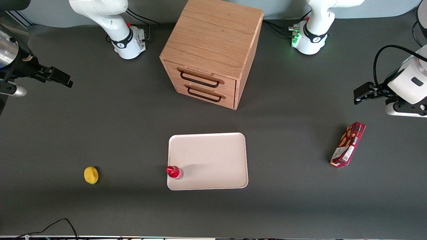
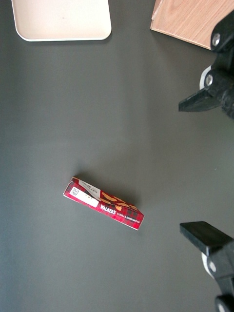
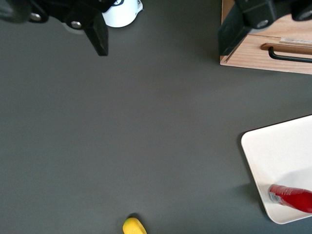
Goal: Place coke bottle on tray
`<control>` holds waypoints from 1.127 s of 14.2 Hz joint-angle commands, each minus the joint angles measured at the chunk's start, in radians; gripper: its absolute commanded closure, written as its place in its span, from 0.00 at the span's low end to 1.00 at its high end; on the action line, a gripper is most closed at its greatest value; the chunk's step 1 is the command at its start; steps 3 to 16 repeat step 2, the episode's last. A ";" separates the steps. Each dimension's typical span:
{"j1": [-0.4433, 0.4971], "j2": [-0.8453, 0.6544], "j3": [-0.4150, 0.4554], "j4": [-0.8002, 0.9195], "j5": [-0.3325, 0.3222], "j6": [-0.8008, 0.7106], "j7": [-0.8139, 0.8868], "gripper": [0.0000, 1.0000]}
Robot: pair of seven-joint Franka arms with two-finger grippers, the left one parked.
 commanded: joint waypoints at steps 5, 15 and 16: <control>0.006 0.006 -0.013 0.033 0.031 -0.018 -0.021 0.00; 0.006 0.006 -0.013 0.033 0.031 -0.018 -0.021 0.00; 0.006 0.006 -0.013 0.033 0.031 -0.018 -0.021 0.00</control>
